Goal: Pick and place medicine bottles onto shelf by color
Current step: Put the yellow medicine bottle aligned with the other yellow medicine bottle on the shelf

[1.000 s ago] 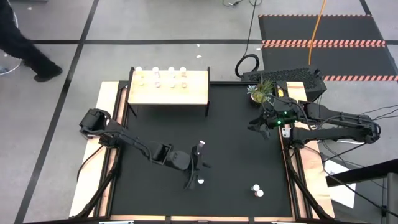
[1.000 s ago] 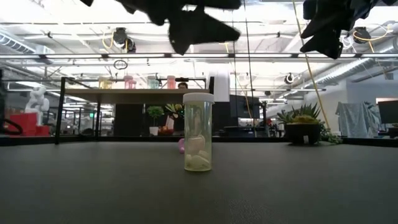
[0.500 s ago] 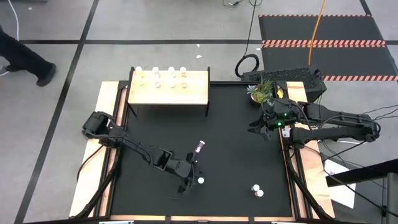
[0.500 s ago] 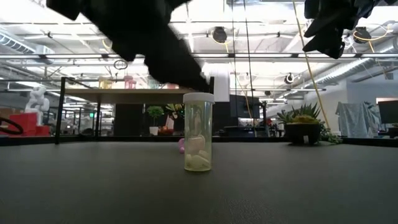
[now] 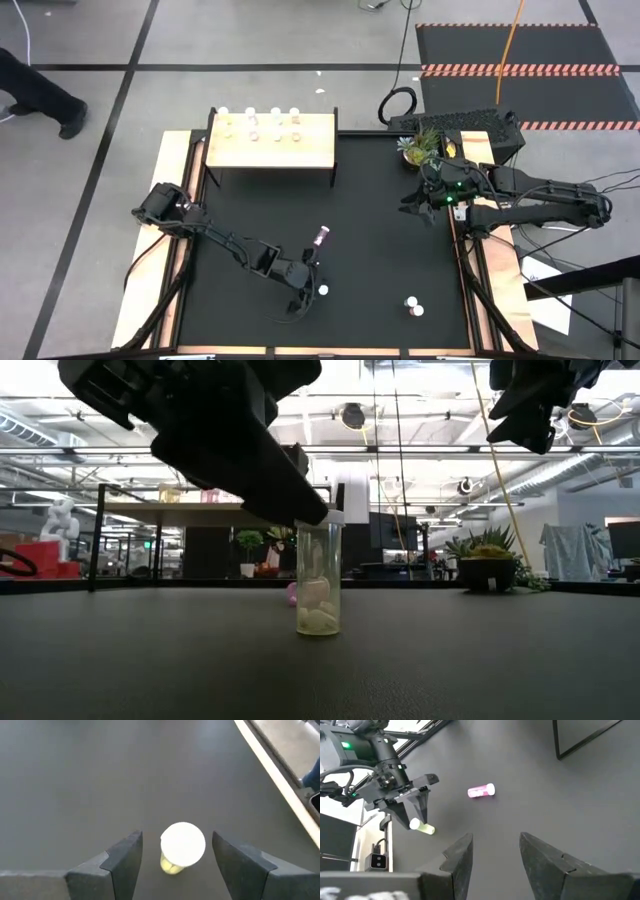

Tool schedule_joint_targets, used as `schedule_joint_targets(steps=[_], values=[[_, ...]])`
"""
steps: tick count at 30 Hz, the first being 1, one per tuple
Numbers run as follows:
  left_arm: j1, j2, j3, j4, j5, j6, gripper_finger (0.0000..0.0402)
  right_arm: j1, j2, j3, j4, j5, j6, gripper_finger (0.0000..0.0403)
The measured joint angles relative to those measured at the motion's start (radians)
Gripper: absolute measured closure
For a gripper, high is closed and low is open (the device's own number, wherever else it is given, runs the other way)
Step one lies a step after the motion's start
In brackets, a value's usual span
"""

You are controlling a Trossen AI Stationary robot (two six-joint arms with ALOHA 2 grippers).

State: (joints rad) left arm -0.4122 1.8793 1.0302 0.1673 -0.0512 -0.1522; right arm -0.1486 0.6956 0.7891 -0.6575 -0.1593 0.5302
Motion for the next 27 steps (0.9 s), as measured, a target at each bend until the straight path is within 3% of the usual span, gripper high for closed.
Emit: schedule_joint_targets(steps=[4,16,27], values=[[0.000,0.001,0.000,0.012,-0.002,0.020,0.0171,0.000,0.000,0.000,0.000,0.000,0.000,0.0245],[0.008,0.010,-0.001,0.003,0.006,0.040,0.0272,0.000,0.000,0.000,0.002,0.001,0.008,0.0245],[0.035,-0.053,0.003,-0.004,-0.038,-0.051,0.0282,0.000,0.000,0.000,0.011,0.005,0.003,0.0245]])
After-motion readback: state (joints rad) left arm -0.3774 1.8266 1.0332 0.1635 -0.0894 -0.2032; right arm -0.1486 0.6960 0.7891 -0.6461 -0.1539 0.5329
